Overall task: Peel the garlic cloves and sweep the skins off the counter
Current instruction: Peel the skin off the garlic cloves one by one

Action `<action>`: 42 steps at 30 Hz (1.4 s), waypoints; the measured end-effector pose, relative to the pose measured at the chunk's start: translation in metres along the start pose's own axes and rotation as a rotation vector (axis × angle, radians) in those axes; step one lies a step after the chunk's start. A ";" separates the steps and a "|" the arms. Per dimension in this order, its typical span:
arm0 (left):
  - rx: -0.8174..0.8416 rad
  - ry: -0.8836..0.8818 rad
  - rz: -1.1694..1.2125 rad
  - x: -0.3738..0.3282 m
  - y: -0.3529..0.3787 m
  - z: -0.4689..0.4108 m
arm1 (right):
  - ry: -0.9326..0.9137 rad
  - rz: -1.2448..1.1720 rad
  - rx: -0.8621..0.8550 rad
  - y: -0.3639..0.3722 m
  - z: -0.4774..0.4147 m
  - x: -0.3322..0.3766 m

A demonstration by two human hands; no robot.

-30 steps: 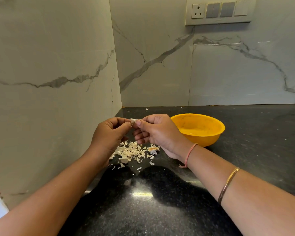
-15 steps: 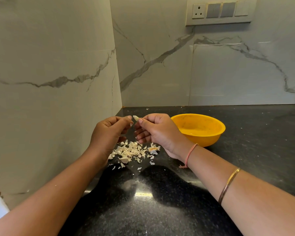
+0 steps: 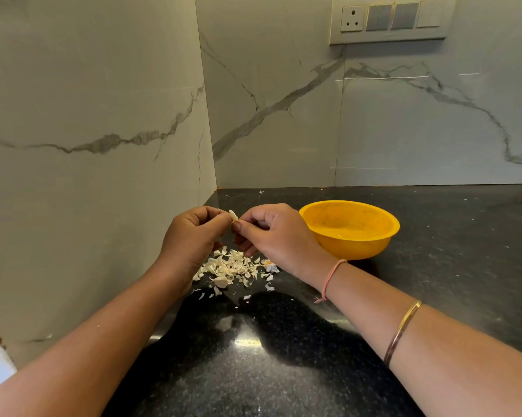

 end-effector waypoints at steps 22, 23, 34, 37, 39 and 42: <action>-0.013 0.018 0.083 -0.003 -0.002 0.001 | 0.200 -0.317 0.020 -0.001 0.001 -0.003; 0.004 0.015 0.093 -0.003 -0.001 0.002 | 0.202 -0.308 0.021 -0.001 0.001 -0.003; 0.011 0.033 -0.005 -0.005 0.001 0.002 | 0.045 -0.032 -0.071 -0.007 -0.001 0.000; 0.011 0.035 -0.024 -0.005 0.001 0.002 | 0.053 -0.061 -0.076 -0.009 -0.002 0.000; 0.014 0.040 -0.044 -0.005 0.001 0.003 | 0.094 -0.132 -0.072 -0.010 -0.001 0.000; 0.020 0.031 -0.047 -0.004 0.001 0.002 | 0.165 -0.259 -0.073 -0.011 0.001 -0.001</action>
Point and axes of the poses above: each hand's wrist, its own z-axis away from the middle knuckle, its own y-axis out of the palm, x = y × z, the point moved 5 cm from there along -z, towards the middle knuckle, and after that the axes turned 6 degrees about -y, right-handed, at the moved point
